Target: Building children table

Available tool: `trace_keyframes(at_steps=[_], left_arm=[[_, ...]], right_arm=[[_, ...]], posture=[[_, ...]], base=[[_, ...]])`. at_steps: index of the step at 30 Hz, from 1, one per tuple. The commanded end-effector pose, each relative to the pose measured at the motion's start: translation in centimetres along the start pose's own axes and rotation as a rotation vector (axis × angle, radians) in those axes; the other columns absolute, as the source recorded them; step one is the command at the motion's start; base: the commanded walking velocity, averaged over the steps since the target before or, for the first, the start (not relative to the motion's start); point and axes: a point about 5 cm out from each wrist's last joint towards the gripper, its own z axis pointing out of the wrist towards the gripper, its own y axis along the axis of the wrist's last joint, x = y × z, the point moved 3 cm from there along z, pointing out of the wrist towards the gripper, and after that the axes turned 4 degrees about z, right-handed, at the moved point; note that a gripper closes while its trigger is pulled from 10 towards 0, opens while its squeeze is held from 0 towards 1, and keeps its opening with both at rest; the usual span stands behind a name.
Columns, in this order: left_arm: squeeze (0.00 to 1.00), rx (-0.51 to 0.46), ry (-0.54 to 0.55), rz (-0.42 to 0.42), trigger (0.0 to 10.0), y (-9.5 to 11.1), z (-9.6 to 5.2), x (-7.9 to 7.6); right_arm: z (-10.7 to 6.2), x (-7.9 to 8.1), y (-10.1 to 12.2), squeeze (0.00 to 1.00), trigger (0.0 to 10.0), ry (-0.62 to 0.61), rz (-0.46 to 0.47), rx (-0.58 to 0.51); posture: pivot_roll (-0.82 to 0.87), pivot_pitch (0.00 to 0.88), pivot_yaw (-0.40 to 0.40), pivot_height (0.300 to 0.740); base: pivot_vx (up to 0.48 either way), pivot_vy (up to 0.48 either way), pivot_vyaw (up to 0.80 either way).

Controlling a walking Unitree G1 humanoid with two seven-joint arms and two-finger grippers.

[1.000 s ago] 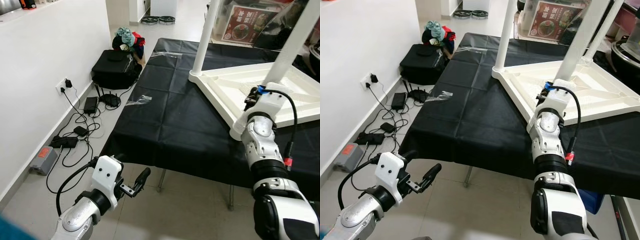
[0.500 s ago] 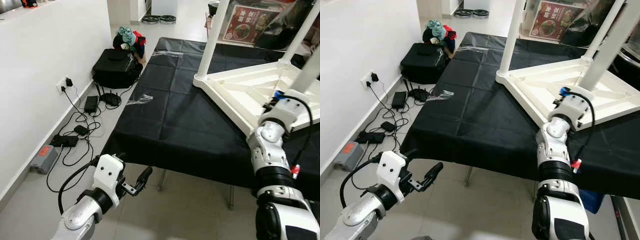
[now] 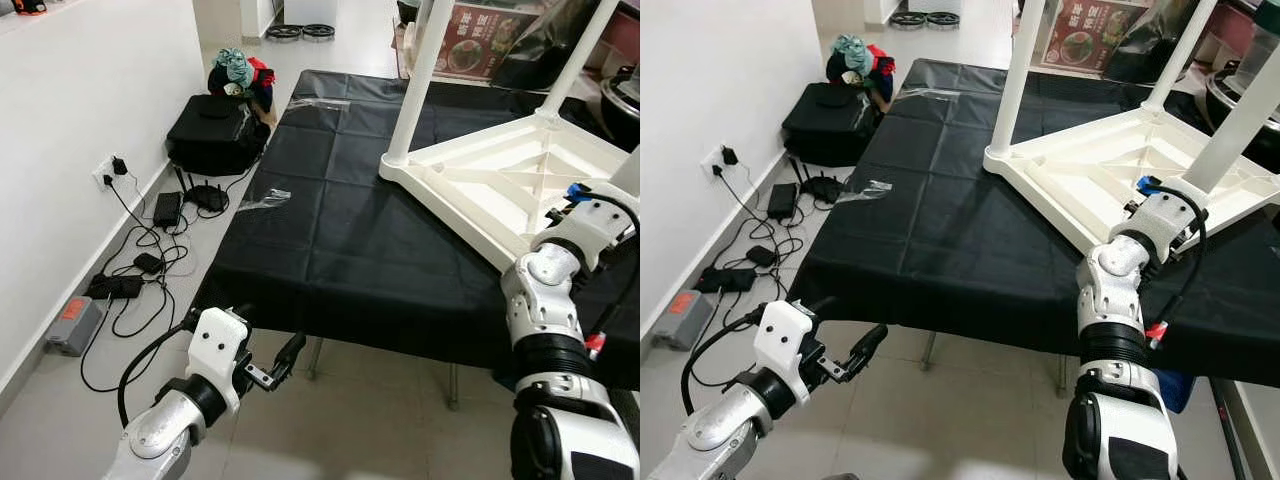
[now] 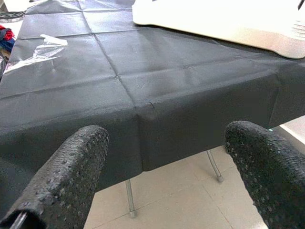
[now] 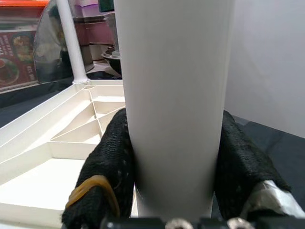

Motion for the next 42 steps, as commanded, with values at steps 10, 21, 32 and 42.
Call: trace_keyframes(at_steps=[10, 21, 32, 42], left_arm=[[0.0, 0.031, 0.005, -0.008, 10.0, -0.8, 0.0, -0.1], [0.0, 0.031, -0.001, -0.012, 10.0, -1.0, 0.1, -0.3], [0.0, 0.027, -0.005, -0.012, 10.0, -0.9, 0.2, -0.3], [0.0, 0.02, -0.003, -0.01, 10.0, -0.8, 0.4, -0.3]], right_arm=[[-1.0, 0.2, -2.1, 0.0, 10.0, -0.046, -0.022, 0.118], [-1.7, 2.4, -1.9, 1.0, 10.0, 0.1, -0.022, 0.11], [-1.7, 2.4, -2.2, 1.0, 10.0, 0.135, -0.029, 0.131], [-2.9, 5.6, -3.7, 0.0, 10.0, 0.572, -0.033, 0.213]], posture=[[0.15, 0.071, -0.049, 0.74], [0.15, 0.061, -0.052, 0.74], [0.15, 0.056, -0.052, 0.74], [0.15, 0.057, -0.057, 0.74]], base=[[0.0, 0.0, 0.0], [0.0, 0.0, 0.0], [0.0, 0.0, 0.0], [0.0, 0.0, 0.0]])
